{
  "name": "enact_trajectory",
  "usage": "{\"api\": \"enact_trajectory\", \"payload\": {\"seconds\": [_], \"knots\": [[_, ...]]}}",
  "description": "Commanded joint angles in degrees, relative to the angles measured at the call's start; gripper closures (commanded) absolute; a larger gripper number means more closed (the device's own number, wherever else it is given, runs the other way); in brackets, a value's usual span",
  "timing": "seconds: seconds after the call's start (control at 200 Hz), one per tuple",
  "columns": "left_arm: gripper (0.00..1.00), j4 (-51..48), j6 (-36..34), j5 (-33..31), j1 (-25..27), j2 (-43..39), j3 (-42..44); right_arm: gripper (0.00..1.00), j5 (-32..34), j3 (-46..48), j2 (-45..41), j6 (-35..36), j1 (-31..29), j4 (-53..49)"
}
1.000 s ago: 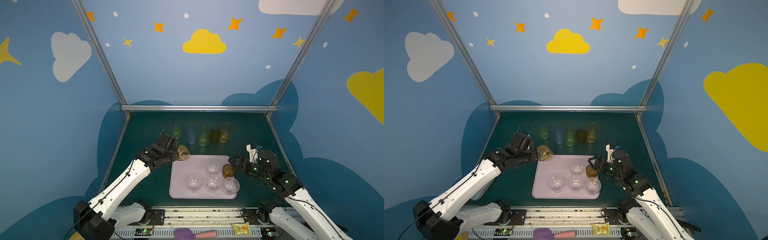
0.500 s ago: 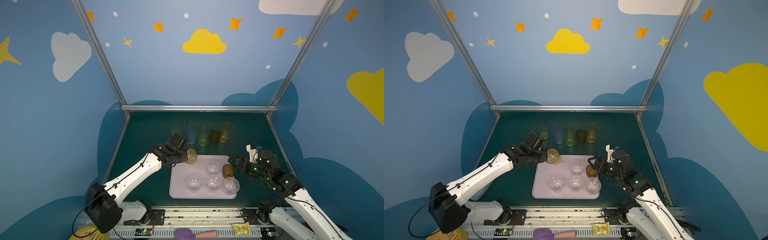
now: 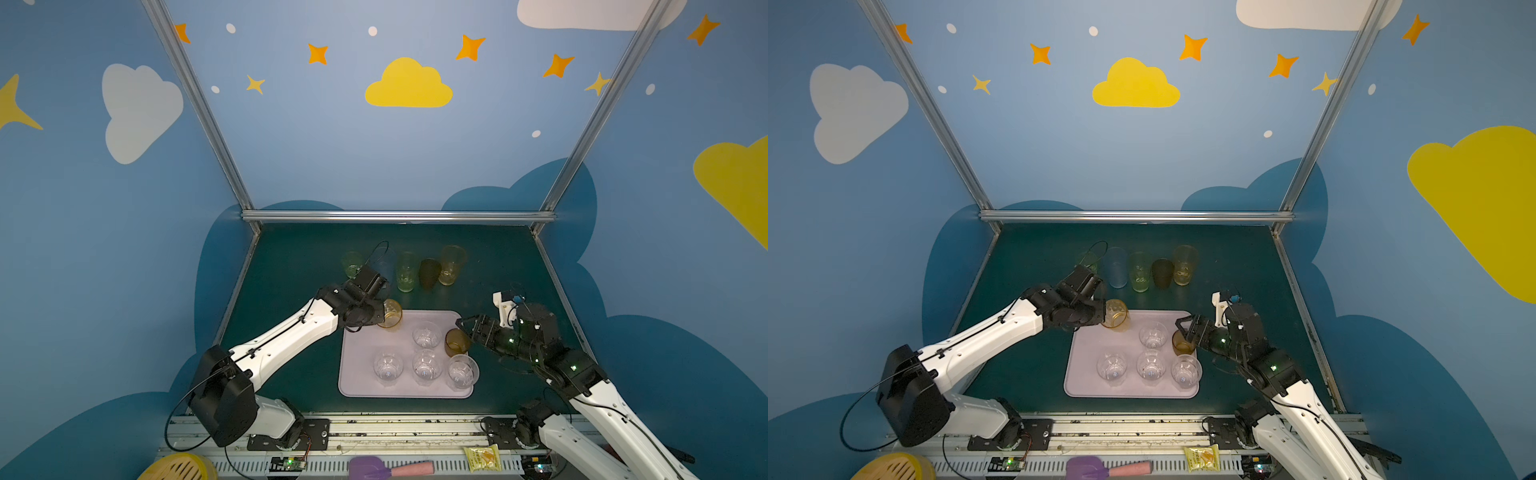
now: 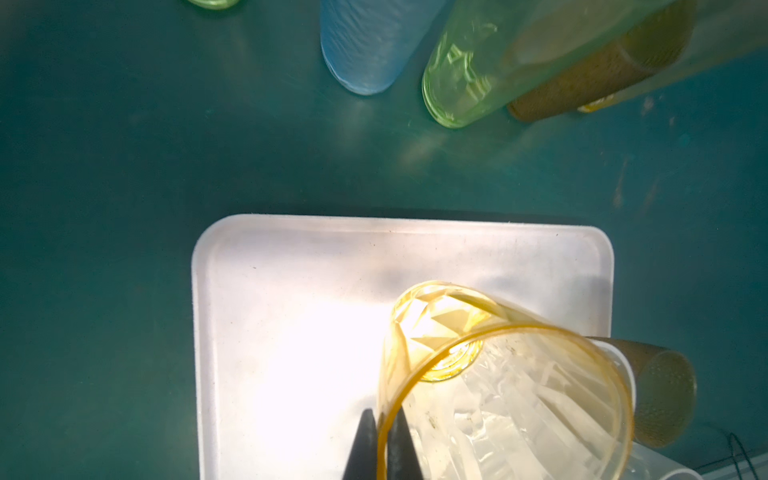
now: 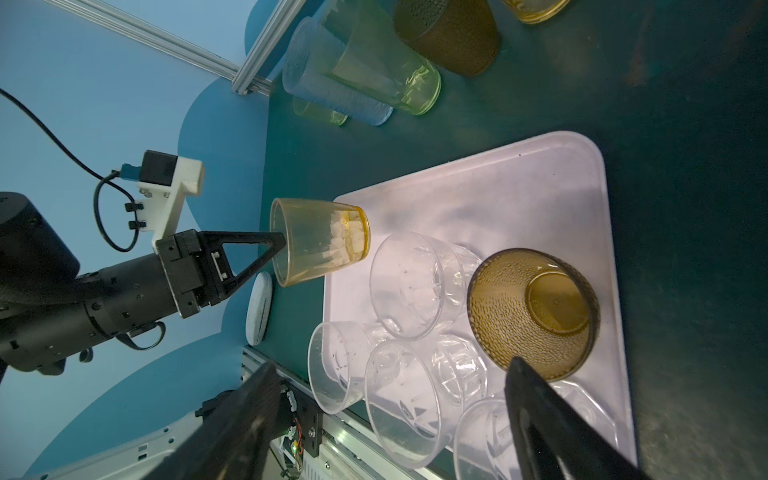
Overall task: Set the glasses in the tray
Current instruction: 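Carry the yellow glass with the left gripper over the tray's nearer corner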
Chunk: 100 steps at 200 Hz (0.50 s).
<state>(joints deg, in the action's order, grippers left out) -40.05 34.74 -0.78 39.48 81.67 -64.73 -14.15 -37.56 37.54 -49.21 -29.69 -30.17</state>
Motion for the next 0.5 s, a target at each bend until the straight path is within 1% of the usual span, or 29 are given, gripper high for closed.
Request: {"api": "enact_trajectory", "payload": {"seconds": [0.0, 0.496], "knots": [[0.96, 0.41, -0.04, -0.28, 0.87, 0.74, -1.69, 0.16, 0.42, 1.04, -0.63, -0.5, 0.33, 0.72], [0.96, -0.54, 0.41, -1.94, 3.18, 3.37, -1.54, 0.16, 0.7, 1.56, -0.71, -0.93, 0.38, 0.66]]}}
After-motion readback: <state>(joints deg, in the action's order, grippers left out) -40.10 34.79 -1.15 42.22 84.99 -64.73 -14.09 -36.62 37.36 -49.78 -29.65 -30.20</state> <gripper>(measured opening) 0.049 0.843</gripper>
